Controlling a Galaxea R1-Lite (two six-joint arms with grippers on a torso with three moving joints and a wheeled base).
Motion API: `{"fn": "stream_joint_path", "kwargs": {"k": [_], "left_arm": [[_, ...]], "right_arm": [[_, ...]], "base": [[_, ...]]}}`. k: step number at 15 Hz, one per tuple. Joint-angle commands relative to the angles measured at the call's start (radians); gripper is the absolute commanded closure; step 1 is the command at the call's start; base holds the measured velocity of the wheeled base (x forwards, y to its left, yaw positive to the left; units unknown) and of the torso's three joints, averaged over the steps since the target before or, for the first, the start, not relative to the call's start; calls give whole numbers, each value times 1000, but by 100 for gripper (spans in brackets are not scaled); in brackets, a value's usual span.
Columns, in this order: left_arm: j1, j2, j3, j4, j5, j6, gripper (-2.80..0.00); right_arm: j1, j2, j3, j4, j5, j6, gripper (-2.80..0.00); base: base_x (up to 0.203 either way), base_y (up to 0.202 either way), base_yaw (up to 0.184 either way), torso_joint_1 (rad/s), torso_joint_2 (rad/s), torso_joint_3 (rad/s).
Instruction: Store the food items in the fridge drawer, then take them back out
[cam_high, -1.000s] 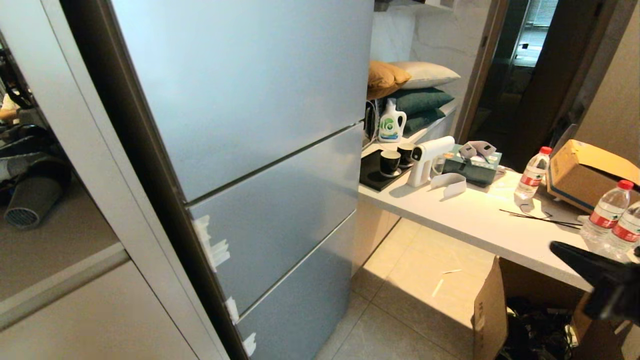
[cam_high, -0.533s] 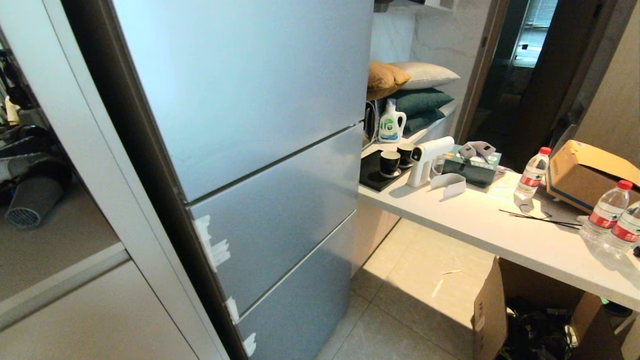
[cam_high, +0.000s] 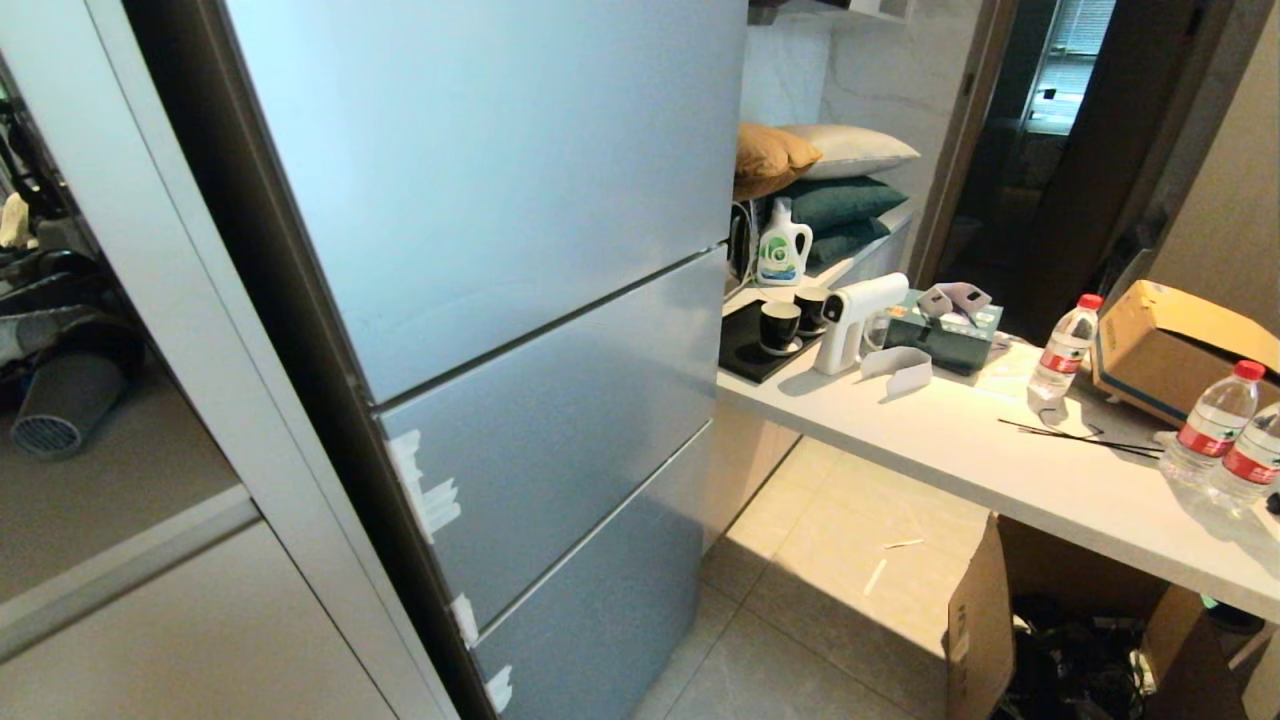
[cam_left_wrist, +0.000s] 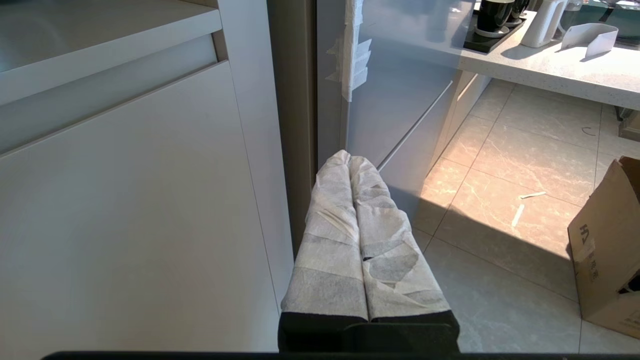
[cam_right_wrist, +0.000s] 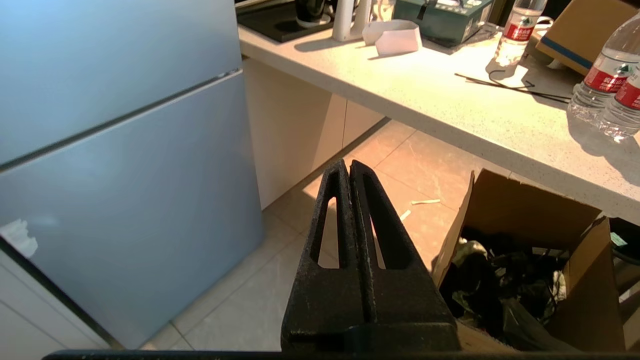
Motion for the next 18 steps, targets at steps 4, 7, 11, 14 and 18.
{"fn": "stream_joint_path", "kwargs": {"k": [4,7,11,14,18], "left_arm": [[0,0,11,0,0,0,0],[0,0,11,0,0,0,0],[0,0,11,0,0,0,0],[0,0,11,0,0,0,0],[0,0,11,0,0,0,0]], "right_arm": [[0,-6,2,7,0,8,0],[0,-6,2,6,0,10,0],[0,-6,2,6,0,4,0],[0,-6,2,4,1,-6,0],[0,-6,2,4,3,-7,0]], "base": [[0,0,0,0,0,0],[0,0,0,0,0,0],[-1,-1,69,3,2,1],[0,-8,174,1,0,3],[2,-7,176,3,4,0]]}}
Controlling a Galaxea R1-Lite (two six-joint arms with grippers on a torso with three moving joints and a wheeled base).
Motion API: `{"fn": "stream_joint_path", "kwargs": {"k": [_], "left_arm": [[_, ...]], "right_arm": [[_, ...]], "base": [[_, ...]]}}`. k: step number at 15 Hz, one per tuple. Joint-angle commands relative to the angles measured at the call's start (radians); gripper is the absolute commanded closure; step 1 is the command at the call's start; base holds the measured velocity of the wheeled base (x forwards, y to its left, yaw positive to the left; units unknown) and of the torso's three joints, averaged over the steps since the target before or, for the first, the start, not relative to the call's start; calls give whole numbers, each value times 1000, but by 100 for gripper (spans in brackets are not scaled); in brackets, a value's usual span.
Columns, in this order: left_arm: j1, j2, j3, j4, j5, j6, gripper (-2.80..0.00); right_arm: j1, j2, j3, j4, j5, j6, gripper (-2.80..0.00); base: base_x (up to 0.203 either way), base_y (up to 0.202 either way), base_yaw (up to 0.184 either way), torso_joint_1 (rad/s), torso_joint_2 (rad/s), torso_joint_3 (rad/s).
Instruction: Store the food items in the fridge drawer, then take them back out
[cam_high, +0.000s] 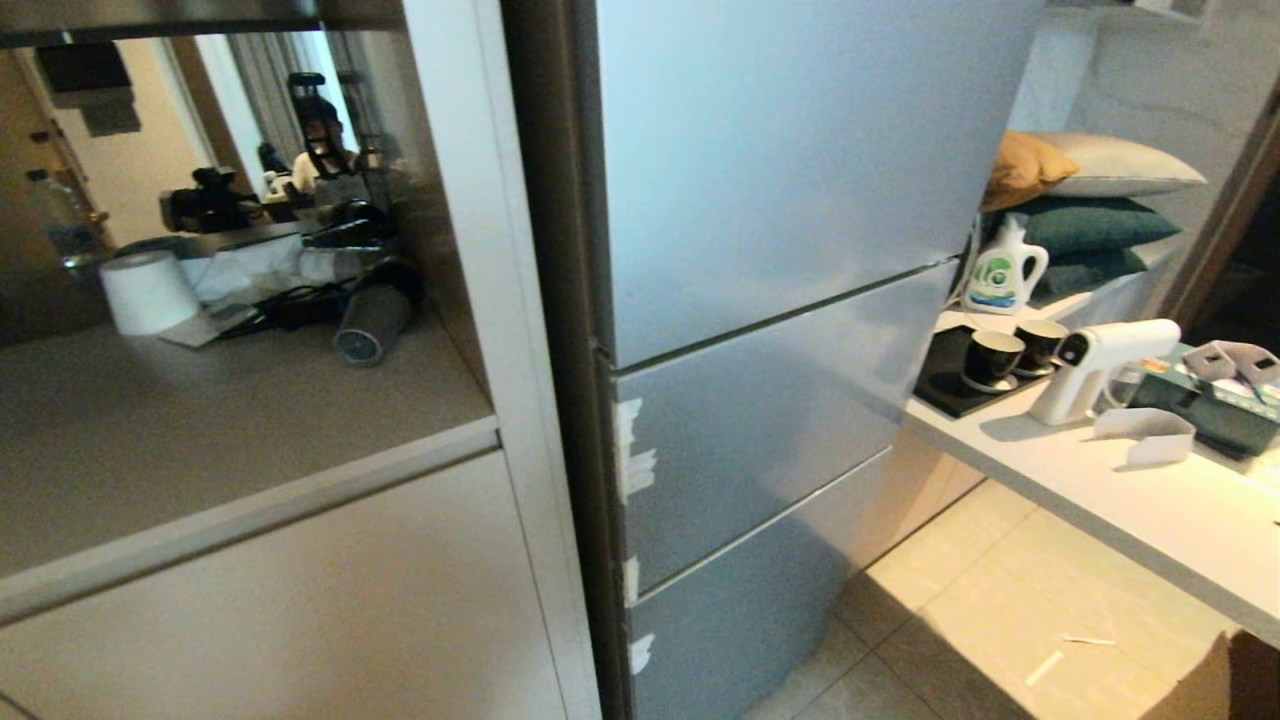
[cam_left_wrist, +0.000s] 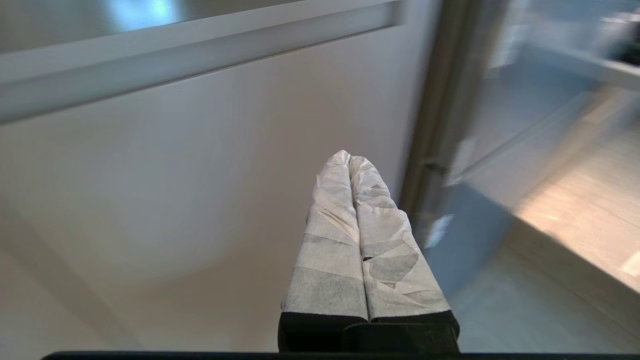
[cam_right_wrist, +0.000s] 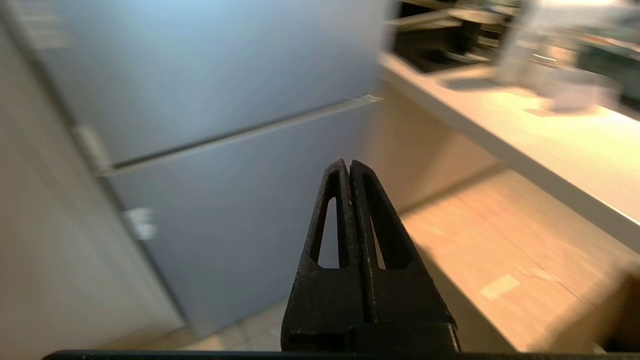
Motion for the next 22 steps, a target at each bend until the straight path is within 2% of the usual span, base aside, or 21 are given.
{"fn": "stream_joint_path", "kwargs": {"k": [1,13,22], "left_arm": [[0,0,11,-1,0,0,0],[0,0,11,-1,0,0,0],[0,0,11,-1,0,0,0]], "right_arm": [[0,3,0,0,-3,2,0],[0,3,0,1,-6,27,0],[0,3,0,0,-11,46,0]], "base": [[-1,-7,177,-1,4,4],[1,-7,171,3,3,1],[0,0,9,0,0,0]]}}
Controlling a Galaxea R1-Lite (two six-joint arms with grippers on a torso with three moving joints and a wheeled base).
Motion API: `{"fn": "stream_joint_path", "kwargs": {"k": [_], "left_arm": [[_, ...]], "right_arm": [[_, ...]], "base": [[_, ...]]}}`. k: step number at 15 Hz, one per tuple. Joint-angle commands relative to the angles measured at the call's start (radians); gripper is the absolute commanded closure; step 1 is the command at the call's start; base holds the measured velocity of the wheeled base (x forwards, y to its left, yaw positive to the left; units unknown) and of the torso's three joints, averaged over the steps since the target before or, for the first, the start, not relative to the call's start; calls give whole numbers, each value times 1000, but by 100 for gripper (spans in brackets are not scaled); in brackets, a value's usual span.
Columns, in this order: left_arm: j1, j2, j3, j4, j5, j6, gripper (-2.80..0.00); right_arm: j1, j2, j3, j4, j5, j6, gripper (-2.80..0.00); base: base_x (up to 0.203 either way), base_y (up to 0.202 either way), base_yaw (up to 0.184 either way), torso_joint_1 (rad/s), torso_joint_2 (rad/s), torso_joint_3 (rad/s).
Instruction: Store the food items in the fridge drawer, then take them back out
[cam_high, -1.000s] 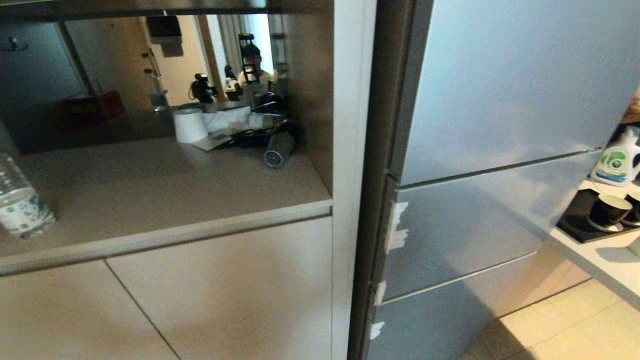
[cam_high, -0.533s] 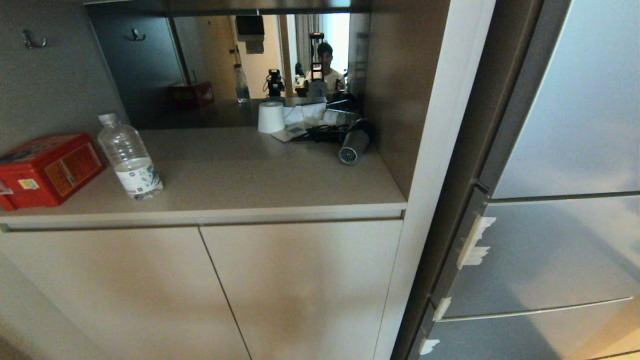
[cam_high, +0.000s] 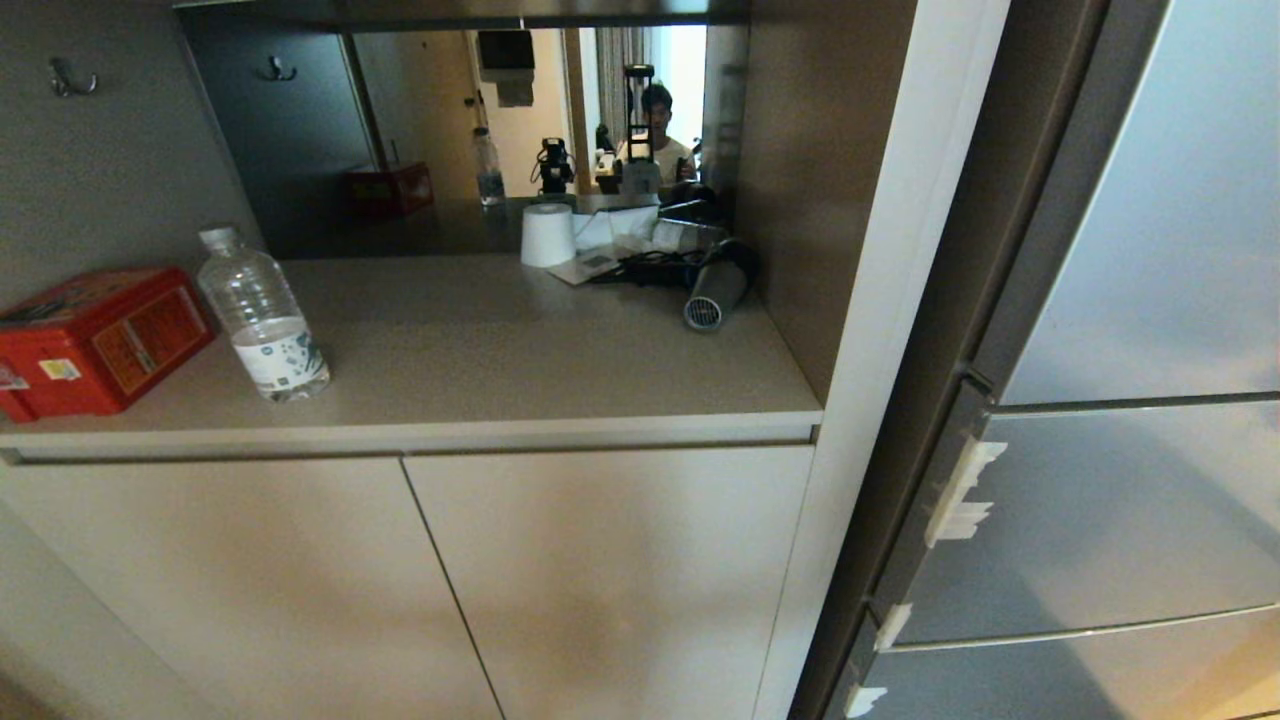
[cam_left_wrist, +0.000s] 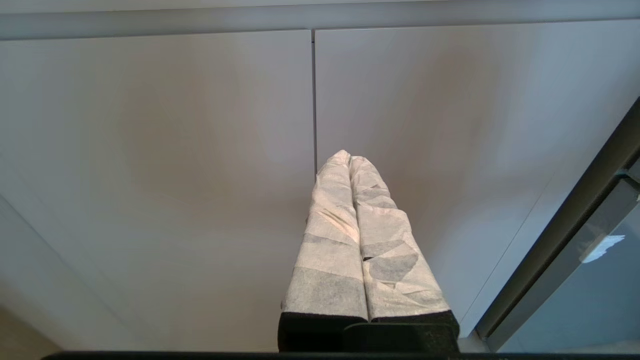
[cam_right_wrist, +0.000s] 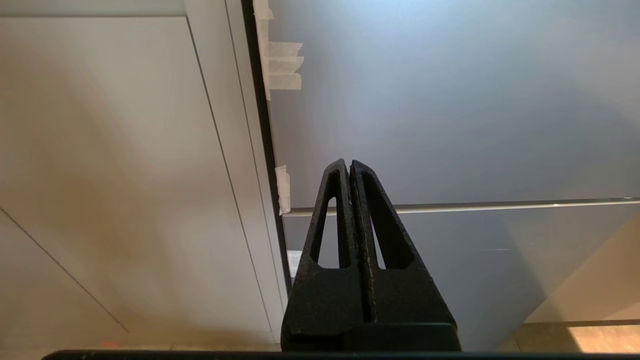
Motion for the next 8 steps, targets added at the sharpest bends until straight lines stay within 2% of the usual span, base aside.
{"fn": "stream_joint_path", "kwargs": {"k": [1,4,8], "left_arm": [[0,0,11,-1,-1,0,0],[0,0,11,-1,-1,0,0],[0,0,11,-2,-1,0,0]], "right_arm": [[1,2,0,0,0,2,0],[1,2,0,0,0,0,0],[1,2,0,0,0,0,0]], "base": [[0,0,0,0,0,0],[-1,2,-28,-2,-1,0],[-2,8,-166,3,3,4]]}}
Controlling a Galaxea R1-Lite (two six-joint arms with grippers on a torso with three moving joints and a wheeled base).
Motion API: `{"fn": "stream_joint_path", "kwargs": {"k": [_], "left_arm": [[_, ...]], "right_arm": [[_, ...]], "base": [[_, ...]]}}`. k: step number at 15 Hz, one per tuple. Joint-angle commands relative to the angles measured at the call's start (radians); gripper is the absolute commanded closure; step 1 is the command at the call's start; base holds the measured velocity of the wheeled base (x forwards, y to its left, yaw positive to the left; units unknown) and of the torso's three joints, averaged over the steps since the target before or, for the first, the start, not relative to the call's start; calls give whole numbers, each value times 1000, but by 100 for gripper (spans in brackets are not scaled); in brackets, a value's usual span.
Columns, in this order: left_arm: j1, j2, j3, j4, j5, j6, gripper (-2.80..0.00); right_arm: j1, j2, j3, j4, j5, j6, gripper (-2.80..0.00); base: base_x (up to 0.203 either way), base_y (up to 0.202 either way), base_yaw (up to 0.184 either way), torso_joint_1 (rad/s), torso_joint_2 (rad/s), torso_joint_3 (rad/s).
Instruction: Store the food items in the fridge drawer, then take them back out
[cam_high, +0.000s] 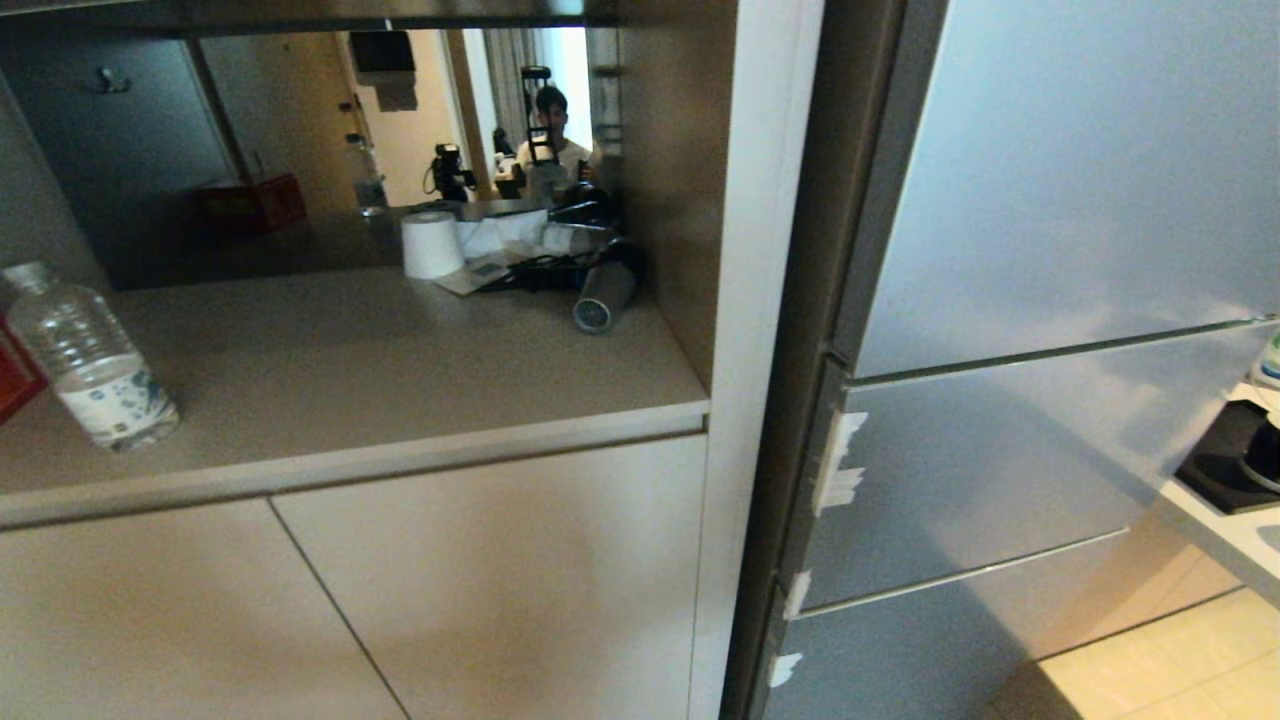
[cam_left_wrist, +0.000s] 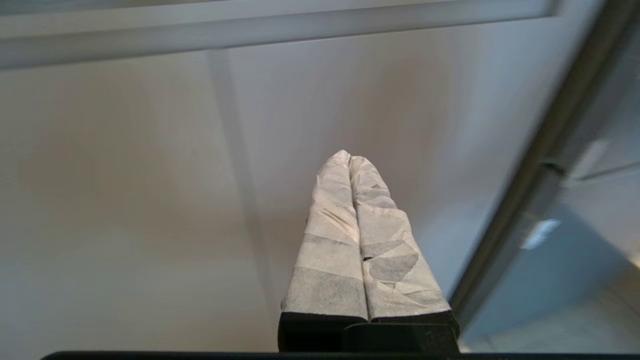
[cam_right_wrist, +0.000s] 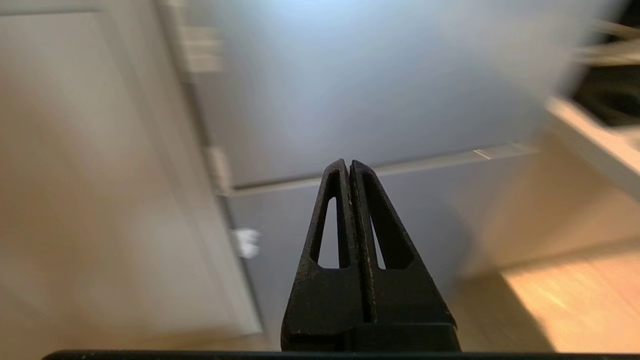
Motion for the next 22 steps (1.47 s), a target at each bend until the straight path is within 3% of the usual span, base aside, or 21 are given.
{"fn": "stream_joint_path", "kwargs": {"k": [1,12,14,17,22], "left_arm": [[0,0,11,-1,0,0,0],[0,0,11,-1,0,0,0],[0,0,11,5,-4,41,0],[0,0,11,4,0,0,0],[0,0,11,4,0,1,0]], "right_arm": [[0,2,0,0,0,1,0],[0,2,0,0,0,1,0],[0,2,0,0,-1,2,0],[0,2,0,0,-1,2,0],[0,2,0,0,-1,2,0]], "base": [[0,7,-174,2,0,2],[-1,8,-174,0,2,3],[-3,9,-174,3,2,2],[0,6,-161,1,2,2],[0,2,-31,0,1,1]]}}
